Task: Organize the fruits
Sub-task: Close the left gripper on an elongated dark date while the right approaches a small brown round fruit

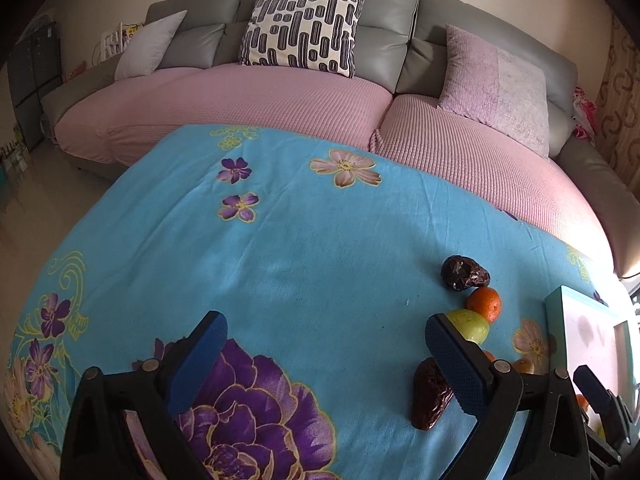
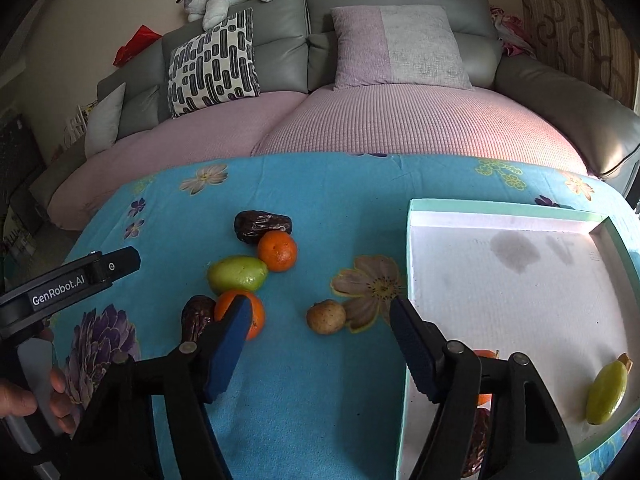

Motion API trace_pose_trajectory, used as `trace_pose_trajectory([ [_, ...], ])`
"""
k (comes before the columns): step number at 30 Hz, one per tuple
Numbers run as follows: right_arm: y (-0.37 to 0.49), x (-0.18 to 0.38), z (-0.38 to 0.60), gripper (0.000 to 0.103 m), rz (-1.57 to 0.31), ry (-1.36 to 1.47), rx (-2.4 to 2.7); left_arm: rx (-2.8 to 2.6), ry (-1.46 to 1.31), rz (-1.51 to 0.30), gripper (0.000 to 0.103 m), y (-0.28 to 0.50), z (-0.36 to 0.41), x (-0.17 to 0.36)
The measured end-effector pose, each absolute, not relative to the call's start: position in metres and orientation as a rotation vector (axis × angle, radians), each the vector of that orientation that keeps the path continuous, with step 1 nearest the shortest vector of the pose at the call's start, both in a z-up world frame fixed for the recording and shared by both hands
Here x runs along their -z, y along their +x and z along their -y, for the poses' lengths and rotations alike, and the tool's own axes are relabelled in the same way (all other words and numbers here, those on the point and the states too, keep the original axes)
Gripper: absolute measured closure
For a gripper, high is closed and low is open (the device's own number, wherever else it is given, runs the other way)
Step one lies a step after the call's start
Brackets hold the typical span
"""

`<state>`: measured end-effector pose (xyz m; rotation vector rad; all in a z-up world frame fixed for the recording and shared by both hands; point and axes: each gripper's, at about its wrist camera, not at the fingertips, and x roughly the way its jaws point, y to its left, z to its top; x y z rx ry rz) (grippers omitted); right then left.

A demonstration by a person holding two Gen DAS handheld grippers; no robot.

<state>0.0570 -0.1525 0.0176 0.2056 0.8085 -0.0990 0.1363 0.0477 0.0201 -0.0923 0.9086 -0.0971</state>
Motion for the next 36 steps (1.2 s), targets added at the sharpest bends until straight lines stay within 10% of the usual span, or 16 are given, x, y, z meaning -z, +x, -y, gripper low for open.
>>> trace_pose_trajectory([
  [22, 0.085, 0.011, 0.156, 0.064, -0.908, 0.092, 0.102, 0.207, -0.162, -1.009, 0.009, 0.136, -0.037, 0.001],
  [36, 0.080, 0.016, 0.156, 0.077, -0.908, 0.128, 0.033, 0.349, -0.189, -1.064, 0.040, 0.131, -0.009, 0.010],
])
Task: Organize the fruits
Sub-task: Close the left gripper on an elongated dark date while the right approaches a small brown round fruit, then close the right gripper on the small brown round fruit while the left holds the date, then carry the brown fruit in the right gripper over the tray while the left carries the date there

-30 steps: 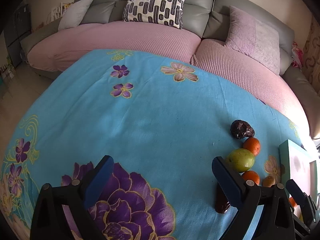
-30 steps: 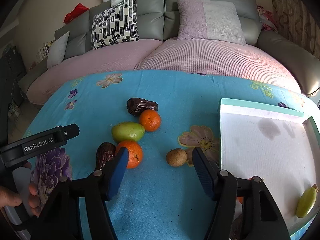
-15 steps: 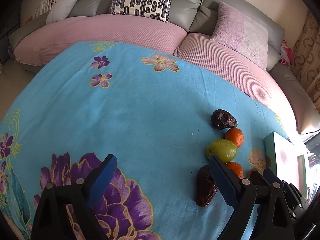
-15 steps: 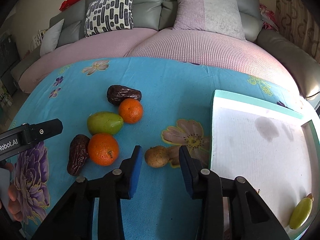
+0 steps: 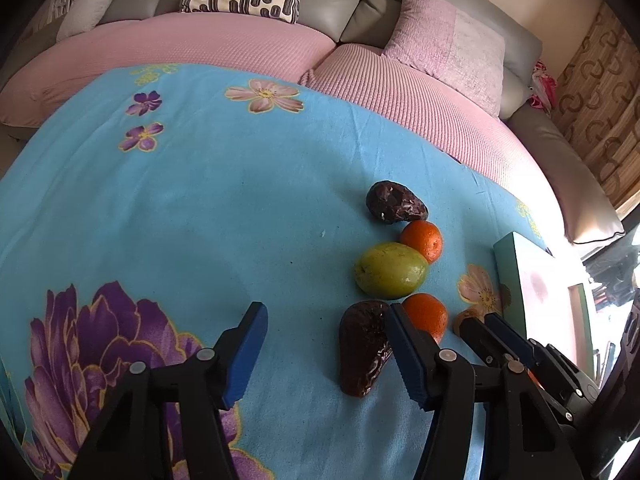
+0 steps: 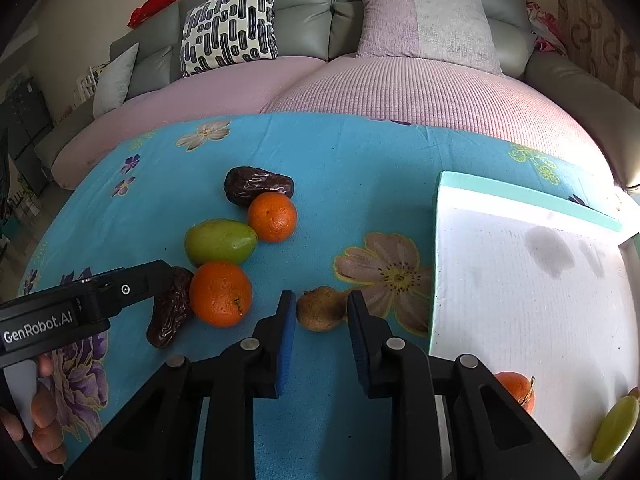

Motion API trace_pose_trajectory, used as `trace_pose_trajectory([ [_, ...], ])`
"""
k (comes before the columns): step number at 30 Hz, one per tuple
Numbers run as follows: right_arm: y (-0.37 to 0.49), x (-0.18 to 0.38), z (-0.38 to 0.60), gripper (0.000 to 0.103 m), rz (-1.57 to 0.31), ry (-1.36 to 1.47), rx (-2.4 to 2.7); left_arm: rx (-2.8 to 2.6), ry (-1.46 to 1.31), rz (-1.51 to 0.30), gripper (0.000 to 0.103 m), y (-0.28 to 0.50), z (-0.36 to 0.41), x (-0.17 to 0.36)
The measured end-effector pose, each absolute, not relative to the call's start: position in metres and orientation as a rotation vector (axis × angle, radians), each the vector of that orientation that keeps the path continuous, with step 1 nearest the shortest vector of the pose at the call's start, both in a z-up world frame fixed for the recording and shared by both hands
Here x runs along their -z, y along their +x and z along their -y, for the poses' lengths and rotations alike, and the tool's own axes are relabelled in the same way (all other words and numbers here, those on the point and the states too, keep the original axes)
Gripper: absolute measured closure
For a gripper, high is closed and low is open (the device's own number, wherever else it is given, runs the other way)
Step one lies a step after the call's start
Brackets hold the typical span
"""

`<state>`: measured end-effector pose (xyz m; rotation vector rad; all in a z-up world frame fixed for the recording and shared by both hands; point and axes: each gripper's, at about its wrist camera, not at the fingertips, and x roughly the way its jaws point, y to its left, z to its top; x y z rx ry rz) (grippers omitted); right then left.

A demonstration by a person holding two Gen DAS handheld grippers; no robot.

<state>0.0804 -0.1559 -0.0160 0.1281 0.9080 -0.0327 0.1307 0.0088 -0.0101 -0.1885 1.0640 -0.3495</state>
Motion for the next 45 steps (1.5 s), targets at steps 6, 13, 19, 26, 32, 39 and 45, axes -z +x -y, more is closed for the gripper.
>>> trace_pose_trajectory([
  [6, 0.074, 0.014, 0.157, 0.077, -0.905, 0.120, 0.037, 0.389, -0.205, -1.078, 0.046, 0.132, -0.004, 0.013],
  [13, 0.060, -0.006, 0.168, 0.077, -0.854, 0.133, 0.065, 0.435, -0.206, -1.090, 0.056, 0.130, 0.006, 0.015],
  [19, 0.053, -0.012, 0.174, 0.077, -0.840, 0.139, 0.079, 0.463, -0.203, -1.102, 0.064, 0.127, 0.013, 0.018],
  [26, 0.049, -0.014, 0.181, 0.077, -0.835, 0.156, 0.094, 0.475, -0.193, -1.091, 0.071, 0.122, 0.015, 0.014],
  [32, 0.040, -0.024, 0.194, 0.077, -0.801, 0.174, 0.127, 0.495, -0.196, -0.994, 0.072, 0.112, 0.013, -0.014],
  [39, 0.023, -0.030, 0.230, 0.077, -0.783, 0.212, 0.236, 0.599, -0.142, -0.906, 0.072, 0.093, 0.040, -0.047],
  [45, 0.004, -0.033, 0.269, 0.077, -0.775, 0.246, 0.347, 0.699, -0.072, -0.876, 0.072, 0.072, 0.082, -0.056],
])
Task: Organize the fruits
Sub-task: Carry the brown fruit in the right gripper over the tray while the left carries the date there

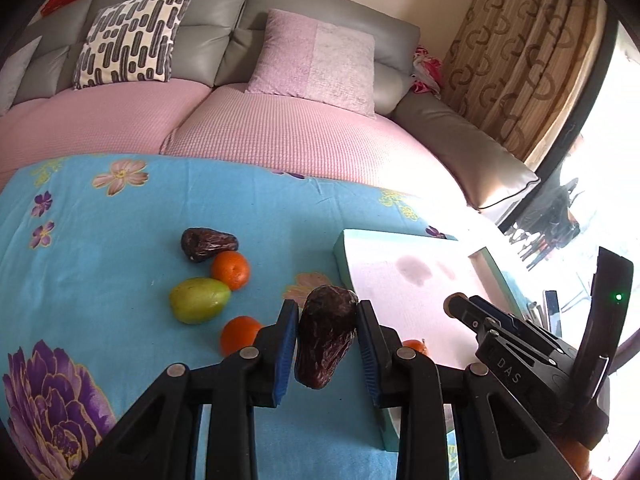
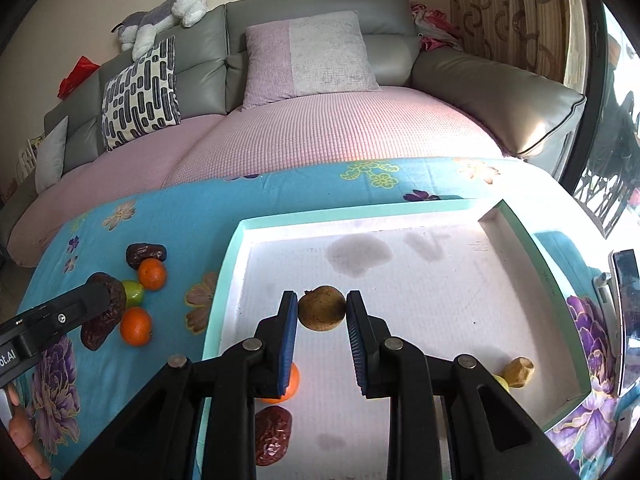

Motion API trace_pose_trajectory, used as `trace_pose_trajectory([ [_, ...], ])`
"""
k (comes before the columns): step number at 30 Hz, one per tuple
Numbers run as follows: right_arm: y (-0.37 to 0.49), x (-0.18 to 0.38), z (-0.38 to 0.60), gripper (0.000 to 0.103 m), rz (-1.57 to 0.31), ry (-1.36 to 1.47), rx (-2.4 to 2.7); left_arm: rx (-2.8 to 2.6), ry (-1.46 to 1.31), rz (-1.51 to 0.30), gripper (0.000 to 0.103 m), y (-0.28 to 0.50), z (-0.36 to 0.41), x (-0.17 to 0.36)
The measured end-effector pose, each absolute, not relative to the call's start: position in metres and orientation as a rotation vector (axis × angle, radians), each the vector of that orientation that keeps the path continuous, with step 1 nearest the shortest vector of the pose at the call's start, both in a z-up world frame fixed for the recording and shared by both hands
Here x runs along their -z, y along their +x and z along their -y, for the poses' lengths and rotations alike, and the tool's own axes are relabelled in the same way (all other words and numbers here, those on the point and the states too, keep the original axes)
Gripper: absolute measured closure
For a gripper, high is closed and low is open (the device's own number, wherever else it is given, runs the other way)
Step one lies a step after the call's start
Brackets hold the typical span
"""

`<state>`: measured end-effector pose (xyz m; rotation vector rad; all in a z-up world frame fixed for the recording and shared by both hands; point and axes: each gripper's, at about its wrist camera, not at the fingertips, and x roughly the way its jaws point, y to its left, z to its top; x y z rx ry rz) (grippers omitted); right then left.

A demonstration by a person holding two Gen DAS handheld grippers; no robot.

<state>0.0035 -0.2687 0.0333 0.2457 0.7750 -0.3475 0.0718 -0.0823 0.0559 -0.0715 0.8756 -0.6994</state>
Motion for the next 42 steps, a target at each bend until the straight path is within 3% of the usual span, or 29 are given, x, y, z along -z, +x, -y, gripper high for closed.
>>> trace_pose_trajectory([
  [18, -0.016, -0.015, 0.336, 0.077, -0.825, 0.318, 0.491, 0.762, 0.195, -0.912, 0.072, 0.066, 0.194, -0.028],
  [42, -0.011, 0.001, 0.343, 0.077, -0.873, 0.310, 0.494, 0.696, 0.263, -0.972, 0.071, 0.084, 0.219, -0.008],
])
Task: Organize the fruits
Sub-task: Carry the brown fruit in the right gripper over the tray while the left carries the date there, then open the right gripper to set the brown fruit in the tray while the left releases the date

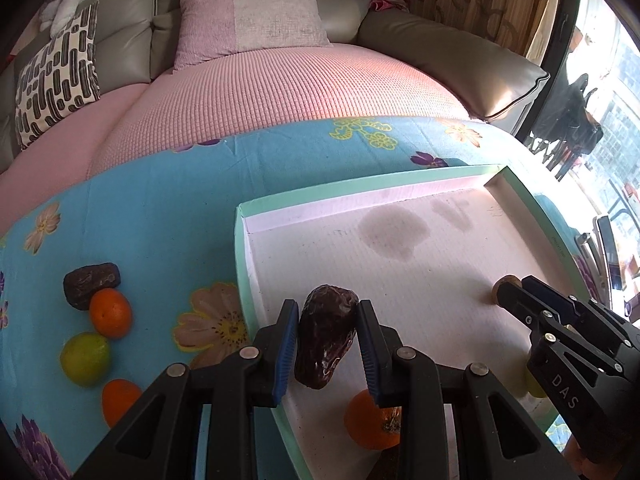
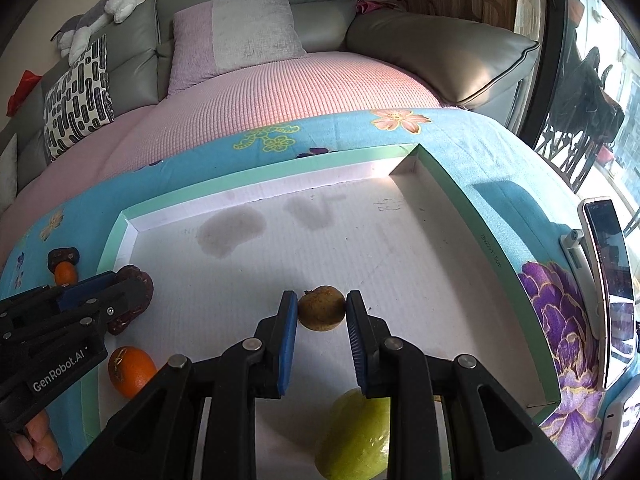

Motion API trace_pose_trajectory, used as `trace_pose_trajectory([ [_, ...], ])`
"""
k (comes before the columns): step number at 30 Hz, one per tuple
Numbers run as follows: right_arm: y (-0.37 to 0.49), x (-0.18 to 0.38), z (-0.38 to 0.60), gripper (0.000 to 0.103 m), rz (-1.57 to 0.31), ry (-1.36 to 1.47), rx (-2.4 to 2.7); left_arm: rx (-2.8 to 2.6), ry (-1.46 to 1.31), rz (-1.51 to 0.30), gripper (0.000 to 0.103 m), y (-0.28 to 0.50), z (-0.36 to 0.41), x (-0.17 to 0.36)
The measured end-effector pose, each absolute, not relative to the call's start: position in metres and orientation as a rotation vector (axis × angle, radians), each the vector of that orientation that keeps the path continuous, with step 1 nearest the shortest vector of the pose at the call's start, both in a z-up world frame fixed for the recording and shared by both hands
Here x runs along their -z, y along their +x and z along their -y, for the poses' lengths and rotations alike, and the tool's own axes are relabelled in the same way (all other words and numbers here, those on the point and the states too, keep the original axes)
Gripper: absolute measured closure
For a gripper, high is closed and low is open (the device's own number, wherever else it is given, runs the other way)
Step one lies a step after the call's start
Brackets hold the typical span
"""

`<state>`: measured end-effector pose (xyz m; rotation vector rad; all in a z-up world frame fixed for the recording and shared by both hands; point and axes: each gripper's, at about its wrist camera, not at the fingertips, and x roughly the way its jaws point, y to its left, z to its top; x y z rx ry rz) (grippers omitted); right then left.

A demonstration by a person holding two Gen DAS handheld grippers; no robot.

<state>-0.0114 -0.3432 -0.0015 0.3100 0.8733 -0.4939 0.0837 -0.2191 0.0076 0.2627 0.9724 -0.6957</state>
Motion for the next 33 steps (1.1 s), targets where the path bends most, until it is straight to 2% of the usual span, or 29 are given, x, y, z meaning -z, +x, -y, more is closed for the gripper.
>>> trace_pose_trajectory([
  [19, -0.016, -0.021, 0.333, 0.075, -0.845, 0.279, 0.482, 0.636, 0.237, -0.902, 0.069, 0.076, 0.186, -0.046],
  [21, -0.015, -0.024, 0.328, 0.073, -0.845, 0.270, 0.475, 0.597, 0.232, -0.900, 0.062, 0.080, 0.177, -0.047],
  [23, -0.014, -0.025, 0.325, 0.053, -0.844, 0.260, 0.476, 0.557, 0.231, -0.898, 0.051, 0.085, 0.167, -0.046],
  [25, -0.013, -0.026, 0.323, 0.041, -0.838, 0.268, 0.470, 0.522, 0.225, -0.899, 0.046, 0.090, 0.157, -0.045],
  [27, -0.012, -0.026, 0.323, 0.039, -0.837, 0.283, 0.461, 0.484, 0.208, -0.902, 0.035, 0.095, 0.146, -0.043],
  [29, -0.011, -0.024, 0.322, 0.030, -0.843, 0.288, 0.452, 0.444, 0.189, -0.905, 0.025, 0.101, 0.135, -0.041],
  [31, -0.009, -0.023, 0.319, 0.024, -0.846, 0.285, 0.442, 0.408, 0.173, -0.906, 0.023, 0.105, 0.125, -0.039],
  [33, -0.007, -0.022, 0.316, 0.023, -0.847, 0.285, 0.427, 0.372, 0.161, -0.905, 0.014, 0.108, 0.115, -0.038],
])
